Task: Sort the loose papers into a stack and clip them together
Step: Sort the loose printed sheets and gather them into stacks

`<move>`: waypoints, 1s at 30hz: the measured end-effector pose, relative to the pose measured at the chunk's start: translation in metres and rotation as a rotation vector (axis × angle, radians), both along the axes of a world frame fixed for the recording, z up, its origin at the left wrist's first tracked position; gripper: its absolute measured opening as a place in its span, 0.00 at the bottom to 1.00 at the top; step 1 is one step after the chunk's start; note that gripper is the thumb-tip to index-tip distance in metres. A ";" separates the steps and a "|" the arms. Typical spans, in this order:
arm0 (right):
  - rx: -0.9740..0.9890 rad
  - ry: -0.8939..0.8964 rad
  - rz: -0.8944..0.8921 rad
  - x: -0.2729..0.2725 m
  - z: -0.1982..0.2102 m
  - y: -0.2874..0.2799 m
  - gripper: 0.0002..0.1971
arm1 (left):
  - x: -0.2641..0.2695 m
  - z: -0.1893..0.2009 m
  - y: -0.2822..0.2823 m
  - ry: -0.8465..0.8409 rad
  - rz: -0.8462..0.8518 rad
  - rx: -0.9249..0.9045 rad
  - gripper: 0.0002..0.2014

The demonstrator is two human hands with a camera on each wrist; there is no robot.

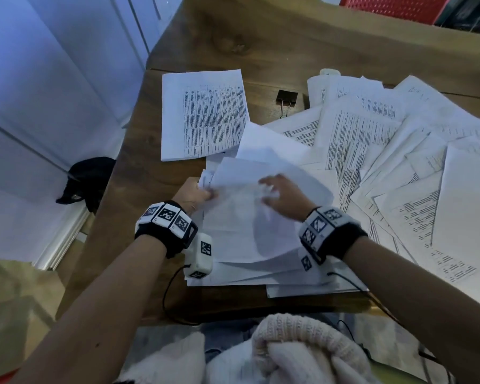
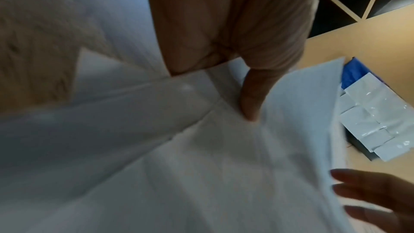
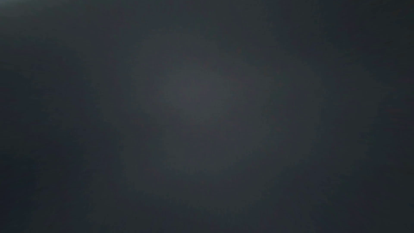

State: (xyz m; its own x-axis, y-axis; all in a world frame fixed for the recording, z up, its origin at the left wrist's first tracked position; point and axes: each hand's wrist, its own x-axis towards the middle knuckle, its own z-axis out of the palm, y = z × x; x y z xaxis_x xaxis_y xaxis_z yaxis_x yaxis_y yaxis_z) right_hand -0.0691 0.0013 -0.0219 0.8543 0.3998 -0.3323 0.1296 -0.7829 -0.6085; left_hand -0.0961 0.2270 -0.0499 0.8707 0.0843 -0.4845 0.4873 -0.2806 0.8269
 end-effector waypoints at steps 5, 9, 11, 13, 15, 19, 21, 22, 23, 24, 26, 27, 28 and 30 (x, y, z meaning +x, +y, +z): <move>-0.107 -0.212 -0.301 0.062 0.042 -0.025 0.38 | 0.002 0.020 -0.001 -0.114 -0.067 0.000 0.09; -0.071 -0.163 -0.152 0.083 0.069 -0.020 0.07 | 0.003 0.033 -0.008 -0.113 0.038 -0.067 0.13; -0.040 -0.239 -0.228 0.091 0.074 -0.019 0.19 | 0.005 0.031 -0.009 -0.091 0.048 -0.036 0.10; 0.024 -0.407 -0.420 0.104 0.080 -0.026 0.18 | 0.005 0.026 -0.007 -0.026 0.066 -0.022 0.11; 0.075 -0.529 -0.623 0.117 0.089 -0.041 0.17 | 0.005 0.022 -0.007 0.039 0.084 0.029 0.11; 0.257 -0.655 -0.912 0.126 0.116 -0.081 0.14 | 0.008 0.017 -0.006 0.091 0.144 0.161 0.20; 0.391 -0.667 -1.000 0.122 0.121 -0.100 0.15 | 0.011 0.014 -0.004 0.150 0.152 0.179 0.18; 0.437 -0.624 -1.041 0.120 0.120 -0.108 0.17 | 0.013 0.012 -0.003 0.165 0.150 0.176 0.14; 0.457 -0.538 -1.074 0.117 0.116 -0.113 0.18 | 0.012 0.016 -0.003 0.193 0.124 0.165 0.10; 0.469 -0.428 -1.095 0.114 0.110 -0.114 0.18 | 0.012 0.016 -0.004 0.199 0.116 0.151 0.13; 0.422 -0.243 -1.068 0.103 0.093 -0.110 0.16 | 0.013 0.019 -0.009 0.243 0.114 0.157 0.27; 0.379 -0.185 -1.022 0.095 0.084 -0.105 0.16 | 0.014 0.020 -0.012 0.245 0.120 0.156 0.26; 0.343 -0.143 -0.983 0.086 0.072 -0.101 0.16 | 0.016 0.020 -0.013 0.239 0.143 0.135 0.23; 0.331 -0.100 -0.966 0.066 0.044 -0.091 0.11 | 0.016 0.023 -0.016 0.228 0.217 0.030 0.25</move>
